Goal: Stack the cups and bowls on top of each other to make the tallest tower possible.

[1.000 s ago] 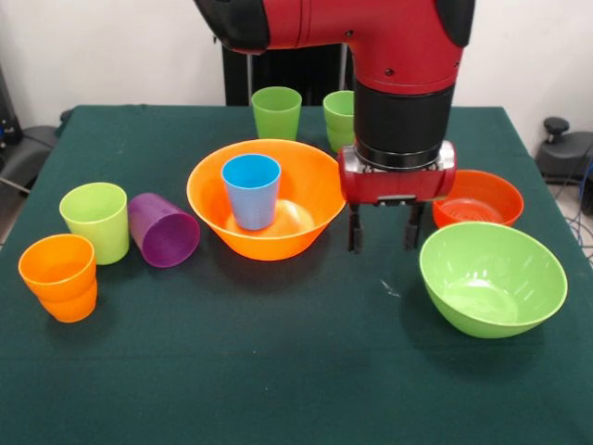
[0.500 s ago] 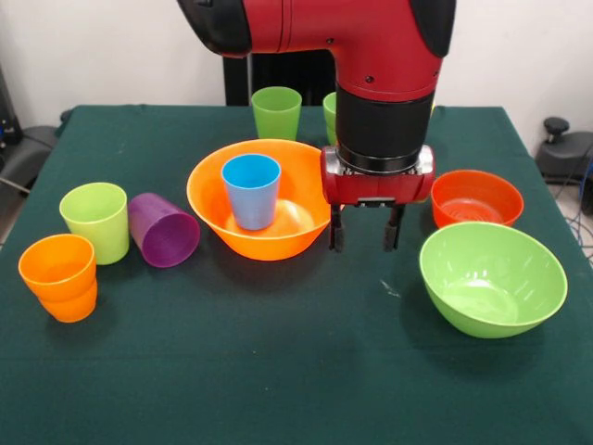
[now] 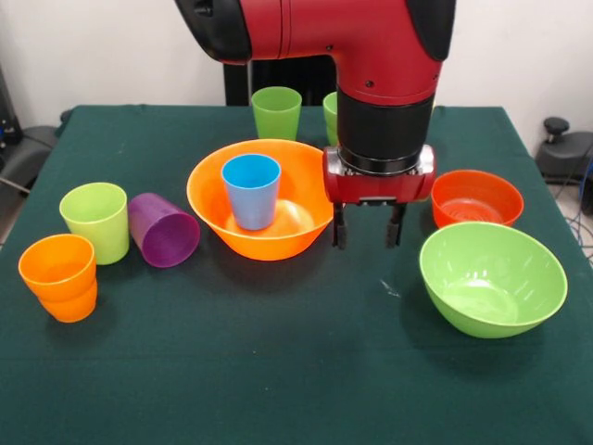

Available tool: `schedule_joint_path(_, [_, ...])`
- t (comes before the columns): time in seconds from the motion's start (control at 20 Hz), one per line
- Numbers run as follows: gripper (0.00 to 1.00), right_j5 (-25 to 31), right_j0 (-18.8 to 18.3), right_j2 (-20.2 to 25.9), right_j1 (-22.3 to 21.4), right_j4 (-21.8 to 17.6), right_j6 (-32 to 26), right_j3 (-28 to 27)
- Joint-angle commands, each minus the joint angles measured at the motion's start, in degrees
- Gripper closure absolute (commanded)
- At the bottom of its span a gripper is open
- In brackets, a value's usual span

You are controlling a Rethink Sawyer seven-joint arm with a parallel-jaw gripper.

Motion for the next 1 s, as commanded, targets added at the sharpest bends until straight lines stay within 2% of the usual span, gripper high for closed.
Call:
schedule_joint_path(0.05, [0.0,5.95,-0.45,2.14,3.38,2.73,-7.49,4.81])
schedule_joint_path(0.6, [0.0,2.91,-3.09,5.74,4.18,8.64,-7.85,8.19])
schedule_joint_path(1.0, [0.0,4.07,-2.42,4.95,5.38,7.05,-9.15,6.13])
